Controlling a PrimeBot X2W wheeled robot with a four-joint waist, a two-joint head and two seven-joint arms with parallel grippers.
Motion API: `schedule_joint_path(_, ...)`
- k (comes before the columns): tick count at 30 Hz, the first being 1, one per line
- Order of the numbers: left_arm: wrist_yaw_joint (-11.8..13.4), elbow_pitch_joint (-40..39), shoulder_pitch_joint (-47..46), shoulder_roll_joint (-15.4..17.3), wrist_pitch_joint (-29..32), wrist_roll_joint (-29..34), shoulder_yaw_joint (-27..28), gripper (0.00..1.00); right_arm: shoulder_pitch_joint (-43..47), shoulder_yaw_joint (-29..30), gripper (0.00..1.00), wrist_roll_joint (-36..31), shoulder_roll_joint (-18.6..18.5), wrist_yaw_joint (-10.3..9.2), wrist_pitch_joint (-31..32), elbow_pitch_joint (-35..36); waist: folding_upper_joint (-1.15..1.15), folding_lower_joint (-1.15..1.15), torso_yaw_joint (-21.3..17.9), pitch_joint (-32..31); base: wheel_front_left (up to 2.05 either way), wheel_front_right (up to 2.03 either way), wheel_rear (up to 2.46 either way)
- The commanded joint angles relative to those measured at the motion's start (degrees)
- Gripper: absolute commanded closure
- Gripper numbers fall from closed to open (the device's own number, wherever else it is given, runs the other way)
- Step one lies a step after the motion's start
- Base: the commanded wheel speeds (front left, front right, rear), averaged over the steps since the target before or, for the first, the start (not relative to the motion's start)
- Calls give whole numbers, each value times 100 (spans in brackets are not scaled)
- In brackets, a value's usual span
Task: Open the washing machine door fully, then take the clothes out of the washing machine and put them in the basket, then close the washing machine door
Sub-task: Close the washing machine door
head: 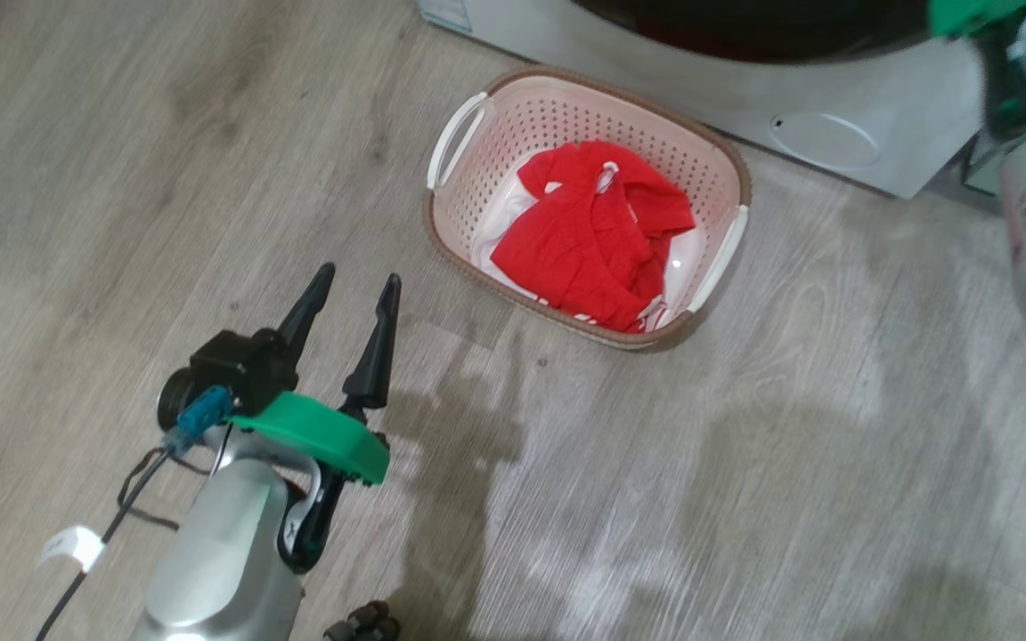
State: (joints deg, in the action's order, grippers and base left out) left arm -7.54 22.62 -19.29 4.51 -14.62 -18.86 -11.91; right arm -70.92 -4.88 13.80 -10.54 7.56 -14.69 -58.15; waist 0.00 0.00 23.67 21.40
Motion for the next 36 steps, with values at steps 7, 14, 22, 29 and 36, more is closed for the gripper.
schedule_joint_path(7, 6, -139, -301, 46, -38, -84, 108, 0, -487, 489, 100, -199, -47, -8, -31, 187, 0, 0, 94, 181, 0, 0, 0)
schedule_joint_path(14, 5, -103, -307, 67, -38, -81, 202, 0, -142, 369, 100, -269, 211, -8, -31, 423, 0, 0, -6, 24, 0, 0, 0)
schedule_joint_path(22, 5, 346, -372, 443, -38, -89, 327, 0, 996, -108, 0, 425, 308, -8, -31, 957, 0, 0, -231, -609, 0, 0, 0)
schedule_joint_path(29, 5, 627, -309, 1063, -38, -494, 324, 0, 2427, -121, 0, 708, 344, -8, -31, 1717, 0, 0, -701, -1422, 0, 0, 0)
schedule_joint_path(36, 5, 947, -44, 1513, -38, -595, 684, 0, 3843, 641, 0, 401, 651, -8, -31, 2412, 0, 0, -1422, -2015, 0, 0, 0)
